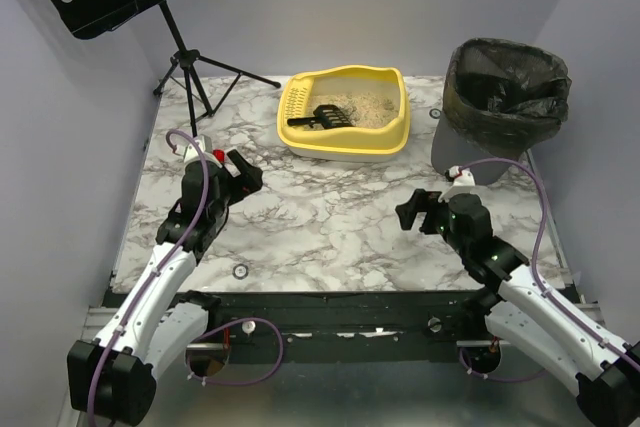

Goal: Clean the litter box

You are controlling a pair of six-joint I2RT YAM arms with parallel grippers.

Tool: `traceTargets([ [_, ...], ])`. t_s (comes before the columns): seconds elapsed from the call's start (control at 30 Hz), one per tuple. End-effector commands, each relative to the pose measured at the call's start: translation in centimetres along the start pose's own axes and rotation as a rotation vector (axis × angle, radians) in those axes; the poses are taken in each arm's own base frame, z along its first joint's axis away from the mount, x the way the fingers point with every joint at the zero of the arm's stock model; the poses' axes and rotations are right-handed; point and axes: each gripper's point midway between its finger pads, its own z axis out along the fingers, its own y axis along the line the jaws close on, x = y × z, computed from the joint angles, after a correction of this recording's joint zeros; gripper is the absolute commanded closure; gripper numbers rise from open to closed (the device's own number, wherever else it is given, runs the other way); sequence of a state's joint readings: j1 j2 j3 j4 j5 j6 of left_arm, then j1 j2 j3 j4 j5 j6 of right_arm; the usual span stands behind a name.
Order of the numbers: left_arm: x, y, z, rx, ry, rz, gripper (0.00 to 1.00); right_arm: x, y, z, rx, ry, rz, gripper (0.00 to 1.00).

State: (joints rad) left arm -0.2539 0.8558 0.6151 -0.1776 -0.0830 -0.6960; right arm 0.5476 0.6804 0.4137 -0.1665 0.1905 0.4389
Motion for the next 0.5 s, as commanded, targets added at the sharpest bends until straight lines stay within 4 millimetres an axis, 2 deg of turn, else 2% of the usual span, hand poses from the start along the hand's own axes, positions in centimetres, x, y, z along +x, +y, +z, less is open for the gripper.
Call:
traceTargets([
  [0.0, -1.2, 0.6, -0.8, -0.053, -0.033, 0.022, 0.01, 0.0, -1.2, 0.2, 0.069, -0.014, 0.030, 0.00],
  [0.1, -1.3, 0.5, -0.8, -0.052, -0.032, 0.023, 0.01, -0.2, -1.5, 0.4, 0.098, -0.024, 0.068, 0.00],
  [0.2, -1.1, 0.3, -0.6, -0.041, -0.021, 0.018, 0.01, -1.2, 0.7, 1.2, -0.008, -0.031, 0.024, 0.00],
  [0.27, -0.8, 0.3, -0.4, -0.040, -0.009, 0.009, 0.01, -3.3, 2.7, 2.3, -0.044, -0.029, 0.047, 0.00],
  [0.3, -0.6, 0.3, -0.4, -0.038, -0.002, 0.005, 0.01, -4.0, 2.9, 2.8, -0.019, -0.015, 0.064, 0.00],
  [0.33, -0.6, 0.3, -0.3, -0.038, -0.002, 0.005, 0.01, -3.9, 2.0, 3.3, 0.059, 0.022, 0.081, 0.00],
  [0.37, -0.6, 0.3, -0.3, -0.041, -0.006, 0.004, 0.01, -4.7, 2.0, 4.1, 0.102, 0.036, 0.086, 0.00],
  [0.4, -0.7, 0.3, -0.3, -0.039, -0.008, 0.005, 0.01, -6.6, 2.9, 5.6, 0.130, 0.043, 0.081, 0.00],
  [0.43, -0.9, 0.3, -0.4, -0.039, -0.015, 0.012, 0.01, -7.3, 1.8, 6.2, 0.227, 0.052, 0.069, 0.00],
  [0.47, -1.0, 0.3, -0.5, -0.041, -0.019, 0.009, 0.01, -8.4, 1.6, 7.0, 0.276, 0.044, 0.068, 0.00],
])
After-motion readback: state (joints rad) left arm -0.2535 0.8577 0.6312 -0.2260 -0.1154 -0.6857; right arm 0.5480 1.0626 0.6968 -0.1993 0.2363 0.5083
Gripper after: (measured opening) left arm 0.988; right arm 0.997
